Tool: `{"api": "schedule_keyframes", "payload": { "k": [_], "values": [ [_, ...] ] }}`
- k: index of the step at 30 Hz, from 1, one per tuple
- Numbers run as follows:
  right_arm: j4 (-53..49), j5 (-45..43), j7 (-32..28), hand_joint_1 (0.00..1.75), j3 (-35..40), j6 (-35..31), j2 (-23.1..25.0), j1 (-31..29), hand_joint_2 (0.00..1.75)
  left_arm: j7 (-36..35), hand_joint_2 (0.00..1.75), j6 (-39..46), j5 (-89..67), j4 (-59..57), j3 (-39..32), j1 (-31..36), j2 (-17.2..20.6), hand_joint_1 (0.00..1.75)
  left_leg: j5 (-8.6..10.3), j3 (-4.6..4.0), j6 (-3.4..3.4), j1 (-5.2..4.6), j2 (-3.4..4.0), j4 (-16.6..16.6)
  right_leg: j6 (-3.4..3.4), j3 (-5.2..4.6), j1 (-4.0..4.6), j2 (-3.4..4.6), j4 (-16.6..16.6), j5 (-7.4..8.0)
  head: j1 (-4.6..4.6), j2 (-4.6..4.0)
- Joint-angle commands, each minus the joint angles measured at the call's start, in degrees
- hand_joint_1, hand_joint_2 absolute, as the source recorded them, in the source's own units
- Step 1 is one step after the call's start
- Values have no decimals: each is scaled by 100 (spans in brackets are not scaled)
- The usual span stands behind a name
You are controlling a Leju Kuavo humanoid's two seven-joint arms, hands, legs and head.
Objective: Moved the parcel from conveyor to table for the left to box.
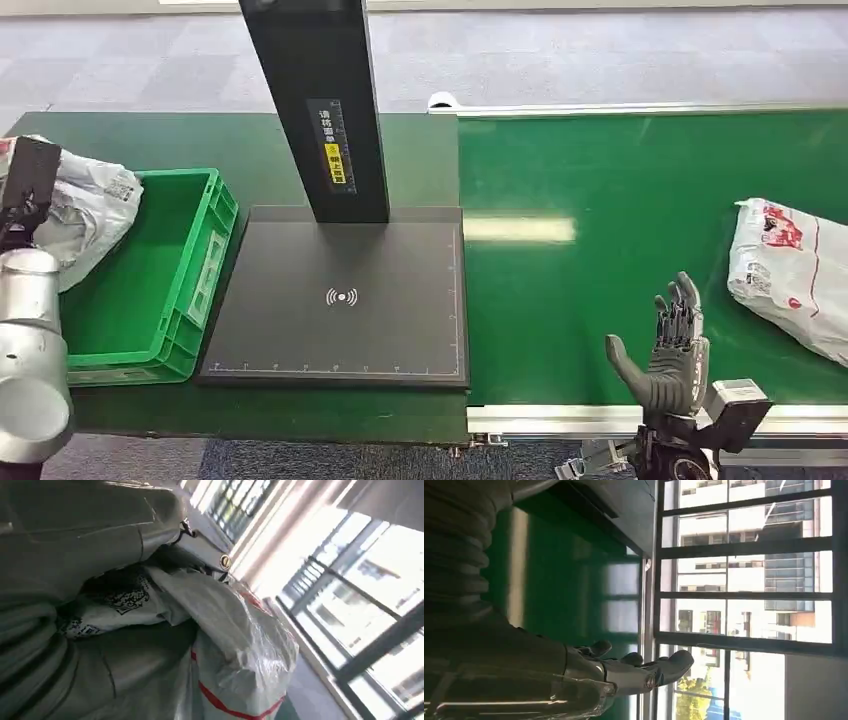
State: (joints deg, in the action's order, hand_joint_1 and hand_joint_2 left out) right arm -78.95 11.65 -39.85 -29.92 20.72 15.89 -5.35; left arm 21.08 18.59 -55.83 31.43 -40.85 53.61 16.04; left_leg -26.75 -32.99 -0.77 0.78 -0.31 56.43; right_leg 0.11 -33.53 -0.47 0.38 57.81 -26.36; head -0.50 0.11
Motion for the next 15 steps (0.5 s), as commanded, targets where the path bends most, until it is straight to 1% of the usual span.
{"api": "schedule_keyframes", "payload": {
  "k": [1,2,3,15],
  "values": [
    [205,-17,-15,0,-240,-2,70,-88,175,428,175,-981,795,546,-447,64,-340,168,-1,0,3,6,-13,2,0,10,8,-18,-6,-3,0,0],
    [202,-4,-15,0,-252,25,81,-90,175,-234,175,-920,379,358,-141,-11,-206,166,0,1,3,4,-8,-1,0,7,5,-12,-7,-1,4,2],
    [210,4,-15,0,-251,29,83,-98,175,-383,175,-1011,255,176,-56,-2,-133,164,-1,3,2,1,-1,-3,0,6,2,-4,-4,-1,0,0],
    [218,6,-15,0,-250,26,80,-106,175,-359,175,-978,258,113,-63,6,-117,164,-1,1,1,3,0,0,0,4,4,-3,-3,-1,2,0]
  ]
}}
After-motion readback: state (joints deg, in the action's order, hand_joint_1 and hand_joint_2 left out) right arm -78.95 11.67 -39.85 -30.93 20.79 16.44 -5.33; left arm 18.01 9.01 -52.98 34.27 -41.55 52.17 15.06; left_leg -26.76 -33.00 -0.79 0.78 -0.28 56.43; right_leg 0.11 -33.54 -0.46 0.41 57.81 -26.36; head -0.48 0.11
